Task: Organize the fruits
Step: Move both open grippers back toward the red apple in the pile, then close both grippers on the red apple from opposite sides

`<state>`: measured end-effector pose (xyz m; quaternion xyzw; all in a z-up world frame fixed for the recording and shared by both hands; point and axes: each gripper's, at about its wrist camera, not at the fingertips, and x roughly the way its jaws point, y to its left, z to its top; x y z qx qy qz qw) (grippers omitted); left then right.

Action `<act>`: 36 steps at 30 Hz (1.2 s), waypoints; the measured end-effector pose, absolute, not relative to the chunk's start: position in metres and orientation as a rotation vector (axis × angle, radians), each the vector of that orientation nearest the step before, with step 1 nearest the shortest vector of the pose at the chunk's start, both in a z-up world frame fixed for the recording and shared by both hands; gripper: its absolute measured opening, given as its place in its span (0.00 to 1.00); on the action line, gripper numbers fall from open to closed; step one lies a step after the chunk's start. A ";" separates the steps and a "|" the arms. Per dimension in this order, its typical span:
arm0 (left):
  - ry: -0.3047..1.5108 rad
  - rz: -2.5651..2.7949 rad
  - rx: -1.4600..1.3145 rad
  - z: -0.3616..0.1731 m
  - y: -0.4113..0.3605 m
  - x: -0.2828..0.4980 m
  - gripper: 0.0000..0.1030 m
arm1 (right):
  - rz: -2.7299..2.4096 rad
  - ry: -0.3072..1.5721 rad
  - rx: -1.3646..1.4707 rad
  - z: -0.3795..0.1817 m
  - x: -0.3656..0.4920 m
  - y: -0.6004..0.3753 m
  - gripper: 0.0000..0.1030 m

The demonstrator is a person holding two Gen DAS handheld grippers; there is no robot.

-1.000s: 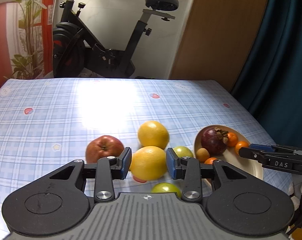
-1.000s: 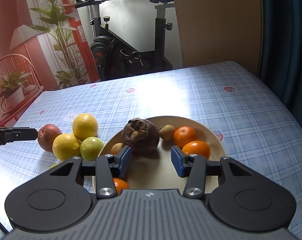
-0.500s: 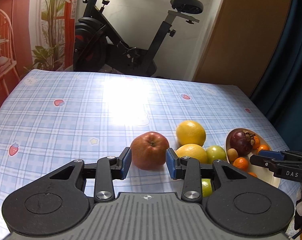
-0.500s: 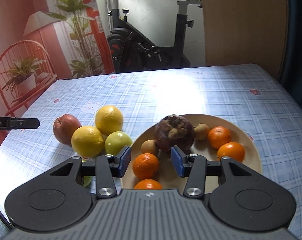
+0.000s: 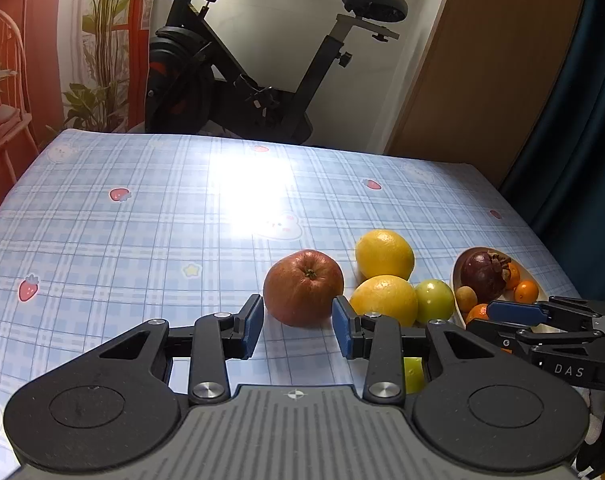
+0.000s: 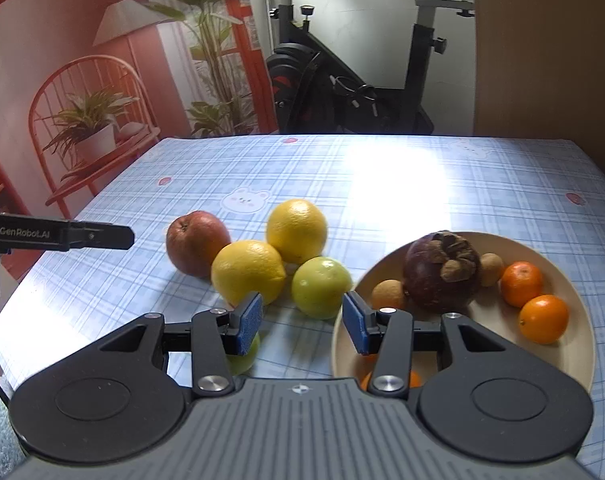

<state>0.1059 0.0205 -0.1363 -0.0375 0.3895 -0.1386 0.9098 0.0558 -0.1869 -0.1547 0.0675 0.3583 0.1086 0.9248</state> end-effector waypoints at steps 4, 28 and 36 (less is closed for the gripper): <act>0.810 -0.282 -0.077 -0.138 0.021 0.106 0.39 | 0.242 0.744 0.132 -0.157 0.058 -0.181 0.47; 0.846 -0.306 -0.130 -0.129 0.037 0.154 0.39 | 0.454 0.735 -0.053 -0.157 0.132 -0.125 0.64; 0.900 -0.337 -0.215 -0.151 0.037 0.172 0.39 | 0.510 0.773 -0.078 -0.172 0.159 -0.100 0.67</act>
